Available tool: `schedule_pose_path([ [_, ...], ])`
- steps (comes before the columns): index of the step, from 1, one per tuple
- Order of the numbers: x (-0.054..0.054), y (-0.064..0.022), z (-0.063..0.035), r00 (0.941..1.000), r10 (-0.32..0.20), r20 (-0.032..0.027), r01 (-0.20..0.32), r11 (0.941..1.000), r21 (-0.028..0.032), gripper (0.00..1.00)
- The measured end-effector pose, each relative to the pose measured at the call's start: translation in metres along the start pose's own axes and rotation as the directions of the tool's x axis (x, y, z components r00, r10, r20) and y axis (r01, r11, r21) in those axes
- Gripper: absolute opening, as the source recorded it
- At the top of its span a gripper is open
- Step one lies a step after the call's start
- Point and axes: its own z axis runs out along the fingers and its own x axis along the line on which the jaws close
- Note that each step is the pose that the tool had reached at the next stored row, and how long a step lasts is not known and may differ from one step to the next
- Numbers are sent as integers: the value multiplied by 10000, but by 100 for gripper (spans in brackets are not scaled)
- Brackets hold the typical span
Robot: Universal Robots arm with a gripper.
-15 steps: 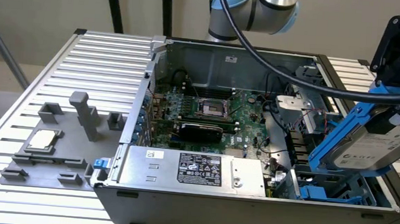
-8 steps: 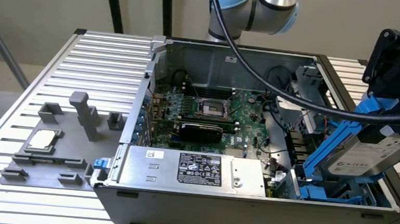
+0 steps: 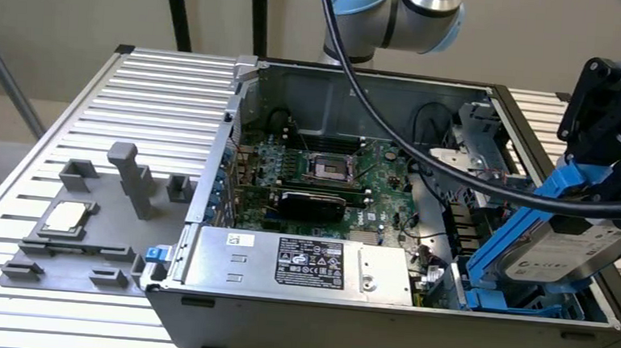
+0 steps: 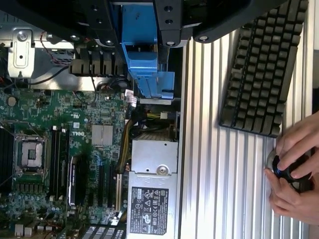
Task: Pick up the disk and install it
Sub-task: 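Insert the disk into the insertion slot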
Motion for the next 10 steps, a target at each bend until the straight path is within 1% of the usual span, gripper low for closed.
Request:
schedule_pose_path([
  [5,-34,-1,18,10000,12,2,-12,10000,0,33],
  [10,-42,-3,53,10000,21,3,-21,10000,1,33],
])
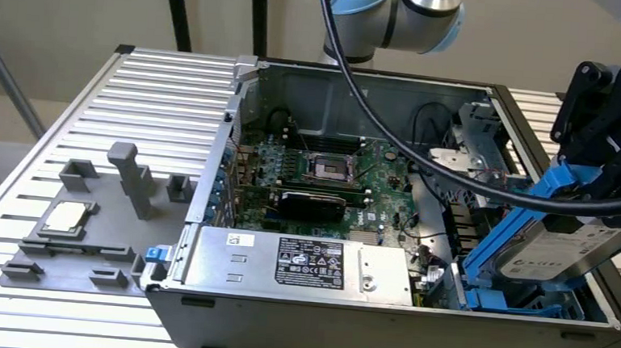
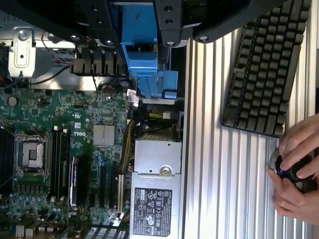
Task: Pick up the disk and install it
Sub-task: 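Insert the disk into the insertion slot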
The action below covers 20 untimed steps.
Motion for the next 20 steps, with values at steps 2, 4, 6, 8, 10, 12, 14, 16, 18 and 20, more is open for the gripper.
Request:
schedule_pose_path([
  [2,-8,-1,10,10000,10,-2,-10,10000,0,33],
  [4,-18,-2,21,10000,18,0,-18,10000,1,33],
  [6,-25,-4,33,10000,26,2,-26,10000,1,33],
  [8,-27,-11,45,10000,28,2,-28,10000,2,33],
  [10,-28,-20,56,10000,36,2,-36,10000,2,33],
  [12,-28,-25,68,10000,46,1,-46,10000,2,33],
  [14,-27,-27,85,10000,55,2,-55,10000,1,33],
  [16,-26,-28,102,10000,64,4,-64,10000,-5,33],
  [18,-26,-29,116,10000,77,4,-77,10000,-10,33],
  [20,-26,-30,132,10000,89,4,-89,10000,-13,33],
])
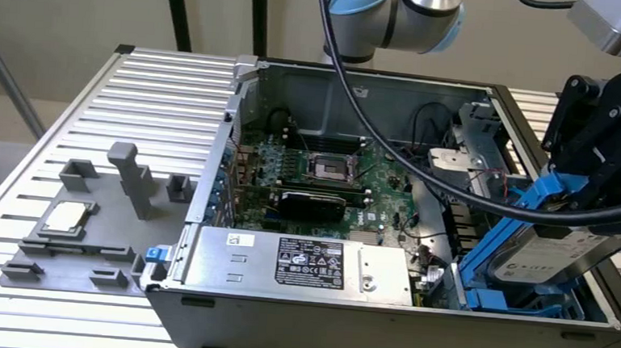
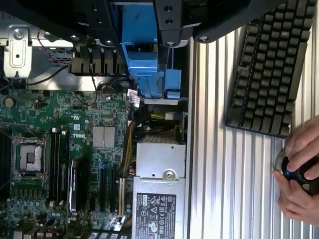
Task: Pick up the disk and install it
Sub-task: 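Insert the disk into the insertion slot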
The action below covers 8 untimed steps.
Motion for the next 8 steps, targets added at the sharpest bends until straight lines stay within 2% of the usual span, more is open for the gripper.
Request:
schedule_pose_path([
  [8,-9,-6,80,10000,26,2,-26,10000,-9,33],
])
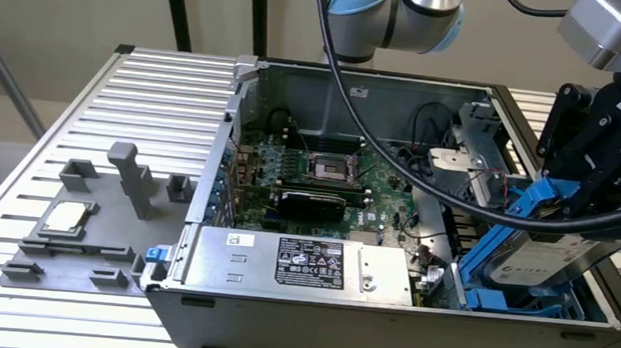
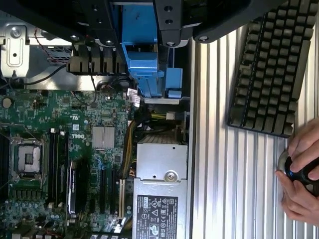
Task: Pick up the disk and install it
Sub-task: 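Insert the disk into the insertion slot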
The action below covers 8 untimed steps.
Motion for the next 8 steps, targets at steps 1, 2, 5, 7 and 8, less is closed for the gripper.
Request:
schedule_pose_path([
  [1,0,-1,12,10000,0,-2,0,10000,-2,33],
  [2,1,-2,26,10000,1,-1,-1,10000,-4,33],
  [5,3,-5,72,10000,1,0,-1,10000,-14,33],
  [7,4,-7,102,10000,1,3,-1,10000,-19,33],
  [8,5,-8,118,10000,1,5,-1,10000,-21,33],
])
